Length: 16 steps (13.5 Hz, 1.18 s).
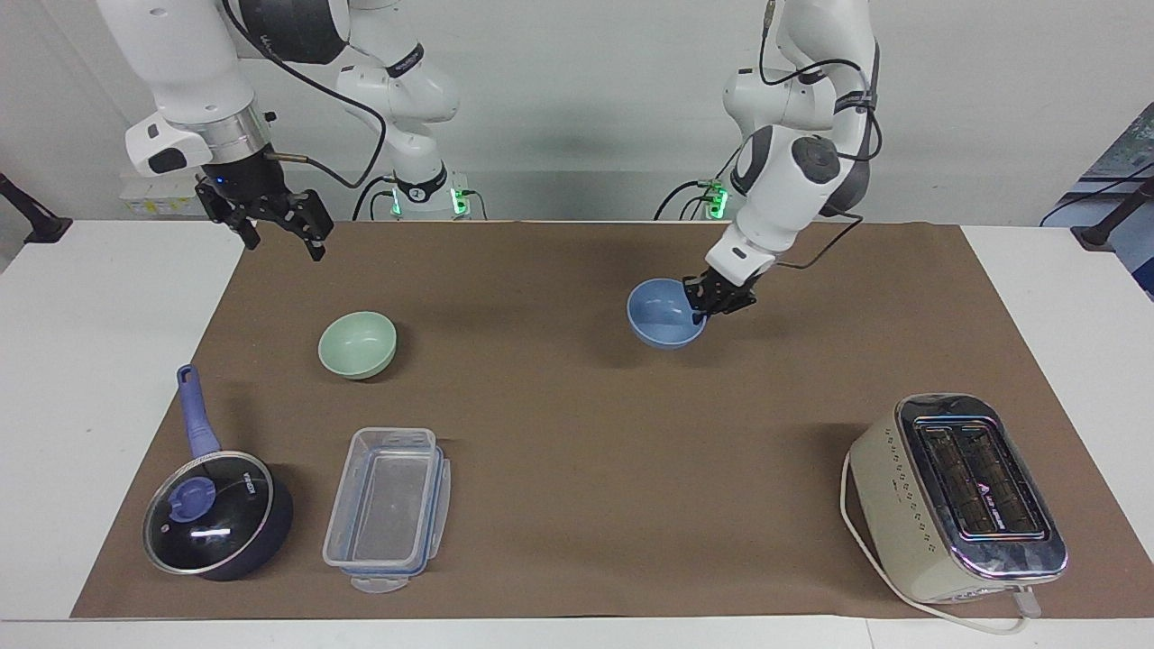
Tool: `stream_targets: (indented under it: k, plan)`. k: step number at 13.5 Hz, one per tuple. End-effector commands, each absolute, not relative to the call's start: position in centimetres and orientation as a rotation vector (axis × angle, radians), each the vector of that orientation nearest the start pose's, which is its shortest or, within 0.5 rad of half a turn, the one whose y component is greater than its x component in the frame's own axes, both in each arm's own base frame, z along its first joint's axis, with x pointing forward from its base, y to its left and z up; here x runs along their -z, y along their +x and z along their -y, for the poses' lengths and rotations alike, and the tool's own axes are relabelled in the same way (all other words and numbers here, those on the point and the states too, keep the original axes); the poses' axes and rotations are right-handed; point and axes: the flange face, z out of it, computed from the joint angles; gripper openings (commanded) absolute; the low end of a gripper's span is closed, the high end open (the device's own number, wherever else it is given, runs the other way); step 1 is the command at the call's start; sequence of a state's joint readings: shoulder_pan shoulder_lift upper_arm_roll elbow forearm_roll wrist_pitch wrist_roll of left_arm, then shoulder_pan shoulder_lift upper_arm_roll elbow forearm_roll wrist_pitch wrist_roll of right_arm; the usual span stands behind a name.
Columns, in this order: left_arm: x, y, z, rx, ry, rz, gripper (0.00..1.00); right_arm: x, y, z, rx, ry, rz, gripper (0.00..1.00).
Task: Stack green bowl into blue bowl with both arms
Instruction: 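Slide the blue bowl toward the table center with the left gripper, then release the blue bowl with the left gripper while the right gripper grasps the green bowl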
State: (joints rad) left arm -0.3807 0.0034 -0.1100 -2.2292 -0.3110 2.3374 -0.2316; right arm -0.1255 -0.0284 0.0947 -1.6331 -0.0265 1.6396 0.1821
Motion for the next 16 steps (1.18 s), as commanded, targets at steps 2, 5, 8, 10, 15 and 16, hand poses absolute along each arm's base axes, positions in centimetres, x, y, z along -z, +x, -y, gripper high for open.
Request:
stream_targets:
  k: [2, 5, 8, 10, 15, 16]
  plan:
    - [-34.4, 45.1, 29.8, 0.027, -3.401, -0.096, 0.0, -60.3, 54.9, 3.5, 0.102, -3.158, -0.236, 1.0]
    - [-32.6, 44.0, 30.1, 0.027, -3.39, -0.107, 0.0, -57.3, 55.3, 4.8, 0.074, -3.164, -0.161, 1.0]
    - [-33.6, 45.0, 30.0, 0.055, -3.399, -0.1, 1.0, -52.1, 55.8, 7.8, 0.069, -3.166, -0.085, 1.0]
    - [-36.0, 46.9, 28.4, 0.048, -3.402, -0.062, 1.0, -47.7, 55.9, 9.1, 0.036, -3.159, -0.081, 1.0]
    - [-43.0, 54.1, 20.6, 0.017, -3.349, 0.061, 1.0, -37.4, 55.4, 9.5, 0.004, -3.112, -0.118, 1.0]
    - [-43.7, 55.1, 18.6, 0.046, -3.334, 0.099, 1.0, -35.7, 55.3, 9.9, -0.002, -3.108, -0.13, 1.0]
